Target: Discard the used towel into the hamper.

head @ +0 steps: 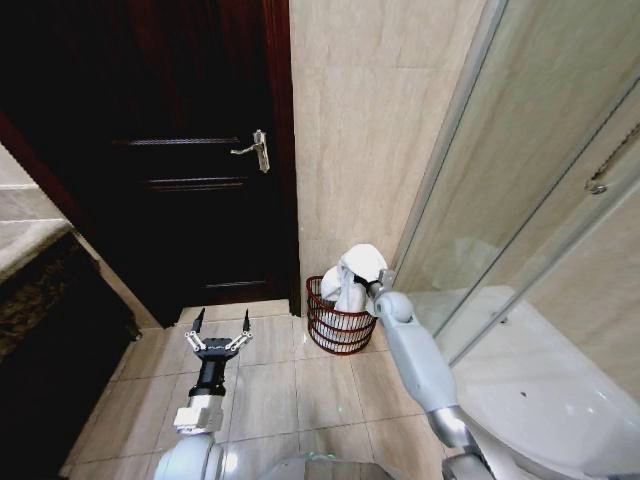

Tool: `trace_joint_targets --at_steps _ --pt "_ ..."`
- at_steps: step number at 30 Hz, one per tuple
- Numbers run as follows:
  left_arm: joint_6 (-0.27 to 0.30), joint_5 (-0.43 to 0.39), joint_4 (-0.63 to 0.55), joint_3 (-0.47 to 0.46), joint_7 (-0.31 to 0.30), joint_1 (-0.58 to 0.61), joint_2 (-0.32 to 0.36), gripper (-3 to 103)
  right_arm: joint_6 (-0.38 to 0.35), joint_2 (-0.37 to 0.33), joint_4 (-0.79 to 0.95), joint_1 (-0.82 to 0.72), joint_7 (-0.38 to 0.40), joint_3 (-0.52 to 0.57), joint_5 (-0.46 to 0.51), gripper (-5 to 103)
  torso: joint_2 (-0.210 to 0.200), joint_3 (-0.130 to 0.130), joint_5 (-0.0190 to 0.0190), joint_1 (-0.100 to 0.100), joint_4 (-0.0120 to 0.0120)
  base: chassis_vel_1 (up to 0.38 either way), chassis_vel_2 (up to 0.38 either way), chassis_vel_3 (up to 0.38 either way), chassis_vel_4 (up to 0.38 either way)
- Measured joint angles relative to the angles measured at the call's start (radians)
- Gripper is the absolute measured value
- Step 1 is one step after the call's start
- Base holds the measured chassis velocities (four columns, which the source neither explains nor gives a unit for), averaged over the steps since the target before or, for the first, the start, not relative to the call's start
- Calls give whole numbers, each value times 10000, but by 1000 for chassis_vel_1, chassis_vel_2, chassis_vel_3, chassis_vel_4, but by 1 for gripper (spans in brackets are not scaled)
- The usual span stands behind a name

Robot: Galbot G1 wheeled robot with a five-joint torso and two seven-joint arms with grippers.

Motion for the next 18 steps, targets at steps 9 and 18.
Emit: trace_joint_targets --at_steps 9,18 --pt "101 -218 17 -44 -91 -244 0 100 -401 -1573 290 279 295 -1291 895 4 0 1 4 0 -2 0 0 0 0" --pt "212 -143 34 -45 -201 -285 1 100 -321 -2157 427 411 8 -1544 1303 30 0 1 2 0 -1 0 0 0 0"
